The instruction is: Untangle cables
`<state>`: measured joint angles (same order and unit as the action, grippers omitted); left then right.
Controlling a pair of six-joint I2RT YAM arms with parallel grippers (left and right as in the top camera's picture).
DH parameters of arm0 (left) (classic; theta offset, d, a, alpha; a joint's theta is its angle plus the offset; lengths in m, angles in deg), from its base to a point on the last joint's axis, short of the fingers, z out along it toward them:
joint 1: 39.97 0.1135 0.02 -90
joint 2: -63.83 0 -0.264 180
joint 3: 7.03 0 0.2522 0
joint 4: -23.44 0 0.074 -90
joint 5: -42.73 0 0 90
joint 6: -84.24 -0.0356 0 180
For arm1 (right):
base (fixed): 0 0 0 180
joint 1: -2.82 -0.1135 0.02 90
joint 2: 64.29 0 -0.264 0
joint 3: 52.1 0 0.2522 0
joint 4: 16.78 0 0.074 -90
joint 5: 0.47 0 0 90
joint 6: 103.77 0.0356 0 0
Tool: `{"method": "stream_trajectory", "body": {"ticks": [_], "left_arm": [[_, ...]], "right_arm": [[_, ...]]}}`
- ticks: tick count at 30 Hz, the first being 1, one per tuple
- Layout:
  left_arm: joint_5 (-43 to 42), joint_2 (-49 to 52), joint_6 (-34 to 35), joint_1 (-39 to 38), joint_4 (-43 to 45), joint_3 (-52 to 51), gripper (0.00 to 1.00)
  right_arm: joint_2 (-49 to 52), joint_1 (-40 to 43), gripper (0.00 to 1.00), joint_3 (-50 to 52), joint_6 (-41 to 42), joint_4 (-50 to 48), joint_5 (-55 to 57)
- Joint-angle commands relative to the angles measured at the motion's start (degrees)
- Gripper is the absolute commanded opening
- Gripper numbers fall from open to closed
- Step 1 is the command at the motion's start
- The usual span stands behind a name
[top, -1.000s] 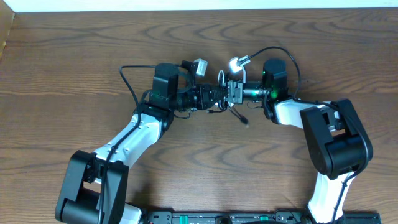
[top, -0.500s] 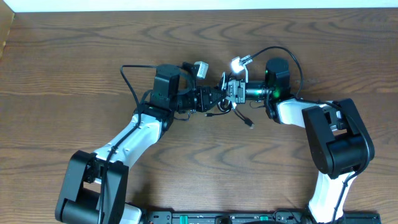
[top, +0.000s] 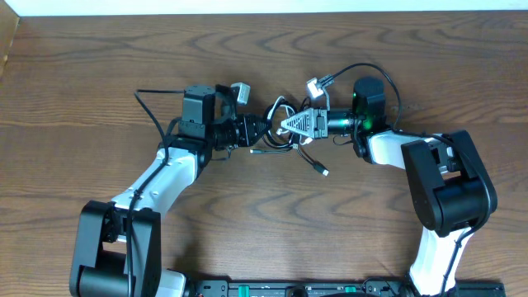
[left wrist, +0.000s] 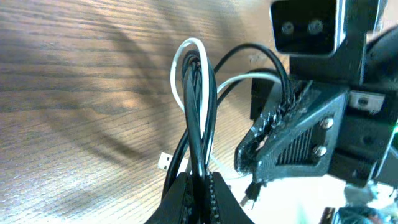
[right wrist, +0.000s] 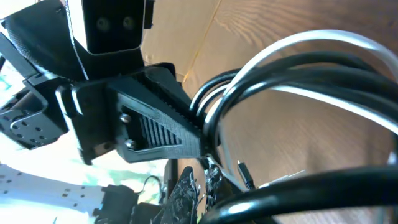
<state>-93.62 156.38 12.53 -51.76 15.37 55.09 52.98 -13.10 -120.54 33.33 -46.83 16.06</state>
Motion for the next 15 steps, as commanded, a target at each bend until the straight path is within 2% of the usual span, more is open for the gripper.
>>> {"method": "stream_trajectory", "body": {"ticks": [1, 4, 9, 11, 15], "left_arm": [[0.55, -0.46, -7.93, -0.07, -0.96, 0.61, 0.07], [0.55, -0.46, -11.85, -0.07, -1.25, 0.61, 0.07], [0.52, -0.46, -19.12, -0.07, -4.59, 0.61, 0.07], [0.5, -0.46, -20.65, -0.15, -5.51, 0.61, 0.07], [-0.87, -0.46, -20.87, -0.17, -5.09, 0.61, 0.08]], "right_arm": [[-0.15, 1.16, 0.01, -0.26, 2.27, -0.55, -2.58], [-0.15, 3.15, 0.01, -0.28, 6.54, -2.86, -3.06], [-0.15, 7.37, 0.01, -0.28, 18.27, -13.88, -4.52], [-0.15, 8.96, 0.01, -0.28, 21.73, -17.0, -4.42], [-0.15, 11.32, 0.01, -0.28, 24.09, -17.38, -2.69]]}}
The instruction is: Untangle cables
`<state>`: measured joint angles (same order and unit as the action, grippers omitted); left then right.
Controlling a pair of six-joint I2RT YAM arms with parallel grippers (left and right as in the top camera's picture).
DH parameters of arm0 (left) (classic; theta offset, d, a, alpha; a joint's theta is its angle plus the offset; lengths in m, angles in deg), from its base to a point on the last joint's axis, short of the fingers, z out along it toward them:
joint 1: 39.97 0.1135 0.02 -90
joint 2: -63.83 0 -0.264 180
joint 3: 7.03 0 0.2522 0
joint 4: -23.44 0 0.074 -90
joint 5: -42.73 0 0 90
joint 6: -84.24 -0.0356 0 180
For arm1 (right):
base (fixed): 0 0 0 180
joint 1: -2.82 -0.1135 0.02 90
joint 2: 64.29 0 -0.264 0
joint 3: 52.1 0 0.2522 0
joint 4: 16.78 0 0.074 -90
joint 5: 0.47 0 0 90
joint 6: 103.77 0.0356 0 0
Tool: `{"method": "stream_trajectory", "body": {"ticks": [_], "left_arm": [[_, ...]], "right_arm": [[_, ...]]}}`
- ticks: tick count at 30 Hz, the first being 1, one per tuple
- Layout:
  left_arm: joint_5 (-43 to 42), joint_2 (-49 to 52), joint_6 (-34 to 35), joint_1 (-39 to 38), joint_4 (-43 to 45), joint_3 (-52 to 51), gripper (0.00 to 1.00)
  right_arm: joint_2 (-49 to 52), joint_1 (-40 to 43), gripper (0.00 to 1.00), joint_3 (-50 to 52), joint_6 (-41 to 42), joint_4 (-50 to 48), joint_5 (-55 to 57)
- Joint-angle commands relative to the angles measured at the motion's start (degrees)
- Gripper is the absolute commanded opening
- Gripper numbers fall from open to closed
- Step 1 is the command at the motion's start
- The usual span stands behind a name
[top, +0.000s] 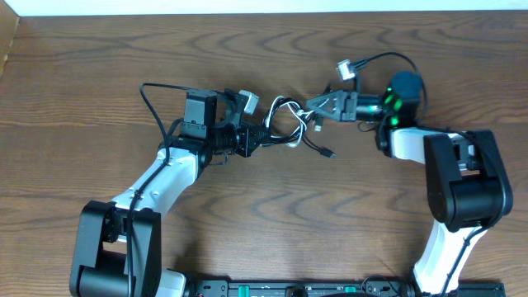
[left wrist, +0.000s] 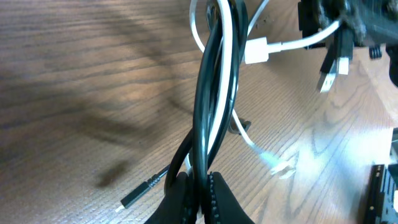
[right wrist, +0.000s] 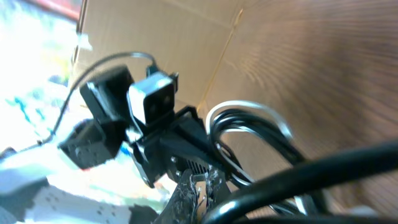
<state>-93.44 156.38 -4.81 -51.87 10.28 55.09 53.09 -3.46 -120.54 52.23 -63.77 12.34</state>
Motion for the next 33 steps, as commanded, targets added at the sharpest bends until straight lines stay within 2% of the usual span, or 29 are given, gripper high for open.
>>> {"method": "stream_trajectory", "body": {"ticks": [1, 8, 18, 27, 33], "left_arm": [[-1.4, -0.46, -3.54, -0.07, 0.09, 0.61, 0.08], [-2.89, -0.46, -3.58, -0.07, 0.52, 0.61, 0.08], [-4.85, -0.46, -4.2, -0.07, 0.96, 0.61, 0.08], [-4.83, -0.46, -4.22, -0.07, 1.01, 0.61, 0.07], [-4.83, -0.46, -4.22, -0.07, 1.16, 0.61, 0.07]], "right_arm": [[-0.26, 2.08, 0.01, -0.28, 5.18, 0.0, 1.64], [-0.26, 2.99, 0.01, -0.26, 5.79, 1.55, 7.37], [-0.26, 3.74, 0.01, -0.26, 0.98, 19.45, 22.97], [-0.26, 7.72, 0.01, -0.26, -0.85, 25.79, 27.34], [-0.26, 9.01, 0.23, -0.26, -6.86, 32.24, 27.89]]}}
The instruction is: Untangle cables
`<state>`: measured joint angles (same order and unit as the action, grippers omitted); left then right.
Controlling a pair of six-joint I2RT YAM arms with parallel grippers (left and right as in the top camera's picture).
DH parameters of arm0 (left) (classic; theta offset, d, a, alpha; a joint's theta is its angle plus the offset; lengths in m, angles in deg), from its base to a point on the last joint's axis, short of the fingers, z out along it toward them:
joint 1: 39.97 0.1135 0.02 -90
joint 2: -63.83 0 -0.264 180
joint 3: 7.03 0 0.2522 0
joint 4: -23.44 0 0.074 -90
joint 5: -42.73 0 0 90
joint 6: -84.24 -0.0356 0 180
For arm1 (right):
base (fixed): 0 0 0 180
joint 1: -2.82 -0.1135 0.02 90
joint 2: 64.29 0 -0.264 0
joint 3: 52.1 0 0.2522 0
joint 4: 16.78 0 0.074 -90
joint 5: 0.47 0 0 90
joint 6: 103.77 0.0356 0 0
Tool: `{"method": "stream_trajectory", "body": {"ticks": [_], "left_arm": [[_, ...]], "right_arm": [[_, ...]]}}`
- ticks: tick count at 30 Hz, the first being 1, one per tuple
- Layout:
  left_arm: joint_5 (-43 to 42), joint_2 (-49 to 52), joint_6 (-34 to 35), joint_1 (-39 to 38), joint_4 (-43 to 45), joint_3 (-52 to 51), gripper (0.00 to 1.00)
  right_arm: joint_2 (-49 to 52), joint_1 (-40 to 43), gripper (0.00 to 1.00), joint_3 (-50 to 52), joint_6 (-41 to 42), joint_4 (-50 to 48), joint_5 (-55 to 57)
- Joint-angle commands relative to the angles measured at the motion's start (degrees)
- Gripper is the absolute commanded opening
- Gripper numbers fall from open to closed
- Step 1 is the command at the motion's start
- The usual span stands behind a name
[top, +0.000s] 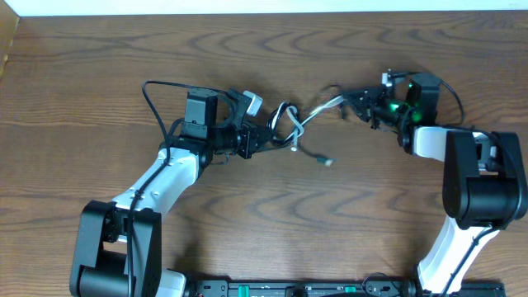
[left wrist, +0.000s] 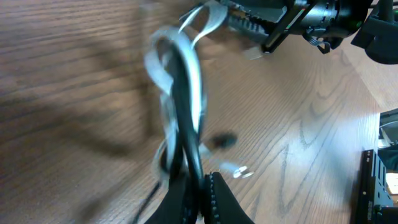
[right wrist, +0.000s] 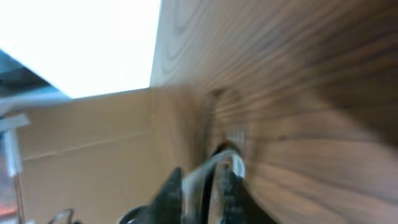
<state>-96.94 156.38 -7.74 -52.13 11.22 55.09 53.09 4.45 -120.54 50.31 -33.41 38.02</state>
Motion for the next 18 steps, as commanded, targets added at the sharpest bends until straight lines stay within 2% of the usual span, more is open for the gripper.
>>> {"method": "stream_trajectory", "body": {"ticks": [1, 7, 11, 16, 18], "left_arm": [[-1.33, -0.46, -1.29, 0.2, 0.22, 0.61, 0.07], [-1.33, -0.46, -1.29, 0.2, 0.22, 0.61, 0.08], [-1.33, -0.46, -1.29, 0.2, 0.22, 0.61, 0.07], [-1.33, -0.46, -1.49, 0.2, 0.24, 0.61, 0.07], [-2.14, -0.46, -2.78, 0.2, 0.22, 0.61, 0.08]], "right_arm": [[-0.26, 1.18, 0.24, -0.26, -5.49, 2.69, 2.62], [-0.26, 1.7, 0.31, -0.26, -8.17, 8.52, 4.87], [-0.26, 1.68, 0.34, -0.26, -13.64, 11.87, 4.81], [-0.26, 1.7, 0.22, -0.26, -19.32, 16.13, 1.53], [-0.28, 1.7, 0.04, -0.28, -22.23, 14.16, -5.29]]}}
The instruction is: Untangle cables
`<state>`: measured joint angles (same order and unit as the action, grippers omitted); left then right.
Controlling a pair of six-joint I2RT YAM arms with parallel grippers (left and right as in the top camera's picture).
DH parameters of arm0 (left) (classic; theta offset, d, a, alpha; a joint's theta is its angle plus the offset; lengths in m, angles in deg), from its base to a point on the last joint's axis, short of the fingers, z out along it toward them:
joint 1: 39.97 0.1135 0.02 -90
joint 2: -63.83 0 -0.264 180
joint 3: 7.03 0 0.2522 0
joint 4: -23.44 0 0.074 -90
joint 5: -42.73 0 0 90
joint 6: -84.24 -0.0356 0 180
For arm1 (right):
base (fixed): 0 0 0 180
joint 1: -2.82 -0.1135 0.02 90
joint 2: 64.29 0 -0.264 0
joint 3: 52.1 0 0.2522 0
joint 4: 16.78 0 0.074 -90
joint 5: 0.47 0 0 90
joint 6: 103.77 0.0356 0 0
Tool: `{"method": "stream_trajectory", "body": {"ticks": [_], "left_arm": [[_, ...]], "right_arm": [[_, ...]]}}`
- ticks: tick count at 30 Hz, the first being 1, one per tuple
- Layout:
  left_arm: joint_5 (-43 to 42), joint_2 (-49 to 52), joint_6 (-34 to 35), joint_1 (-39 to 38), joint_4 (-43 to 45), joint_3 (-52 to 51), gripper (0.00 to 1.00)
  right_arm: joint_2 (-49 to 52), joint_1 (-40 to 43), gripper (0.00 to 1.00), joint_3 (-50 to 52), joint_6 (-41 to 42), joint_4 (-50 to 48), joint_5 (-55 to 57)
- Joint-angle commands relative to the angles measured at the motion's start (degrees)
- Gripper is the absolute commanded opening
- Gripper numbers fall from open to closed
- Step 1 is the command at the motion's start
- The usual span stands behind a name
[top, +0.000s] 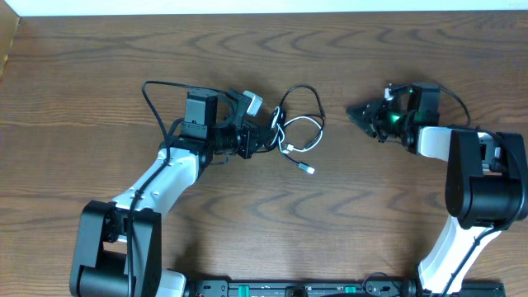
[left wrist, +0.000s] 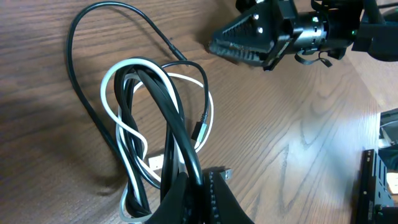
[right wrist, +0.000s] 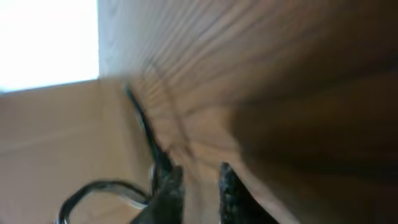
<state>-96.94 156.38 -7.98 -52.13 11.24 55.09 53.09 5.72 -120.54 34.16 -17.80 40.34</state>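
Observation:
A tangle of black cable (top: 302,101) and white cable (top: 302,147) lies on the wooden table (top: 247,223) just right of my left gripper (top: 266,138). That gripper (left wrist: 200,182) is shut on a black strand of the bundle, whose black loops (left wrist: 163,93) and white loop (left wrist: 112,106) spread out ahead of it. The white cable's plug (top: 308,169) rests loose on the wood. My right gripper (top: 352,112) stands apart to the right, pointing at the tangle. Its fingers (right wrist: 171,186) are open with nothing between them, and it (left wrist: 214,45) shows clear of the cables.
A cardboard box edge (top: 7,37) stands at the far left corner. The left arm's own black lead (top: 152,103) loops out behind its wrist. Both arm bases (top: 462,198) sit along the table's near edge.
My right gripper has let go of the white strand and is now open. The strand, stretched toward it before, now lies slack beside the left gripper, which still holds the bundle.
Both grippers were shut on the bundle, close together at mid-table. Then the right gripper stood further right with a strand in it, then further still with the white cable drawn out. Now that strand lies free and the bundle sits looser by the left gripper.

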Motion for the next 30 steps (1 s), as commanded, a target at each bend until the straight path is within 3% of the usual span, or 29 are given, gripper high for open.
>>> {"method": "stream_trajectory", "body": {"ticks": [1, 5, 9, 13, 22, 30], "left_arm": [[-3.89, -0.46, -3.76, 0.22, 0.22, 0.61, 0.07], [-10.19, -0.46, -7.45, 0.22, 0.42, 0.63, 0.07], [-15.13, -0.46, -9.38, 0.22, 0.7, 0.61, 0.07], [-17.42, -0.46, -10.86, 0.22, 0.66, 0.61, 0.08], [-17.16, -0.46, -10.86, 0.22, 0.66, 0.63, 0.07], [-16.68, -0.46, -10.86, 0.26, 0.66, 0.61, 0.07]], "right_arm": [[-0.5, 0.42, 0.01, -0.28, -6.49, -4.04, -11.61], [-1.42, 0.11, 0.01, -0.28, -6.38, -12.85, -20.15], [-1.9, -2.01, 0.01, -0.28, -6.23, -14.58, -23.28], [-1.9, -4.87, 0.01, -0.26, -8.87, -11.02, -22.23], [-1.9, -13.55, 0.01, -0.26, -14.67, 2.21, -8.07], [-1.9, -14.95, 0.01, -0.26, -19.15, 10.51, -6.14]]}}
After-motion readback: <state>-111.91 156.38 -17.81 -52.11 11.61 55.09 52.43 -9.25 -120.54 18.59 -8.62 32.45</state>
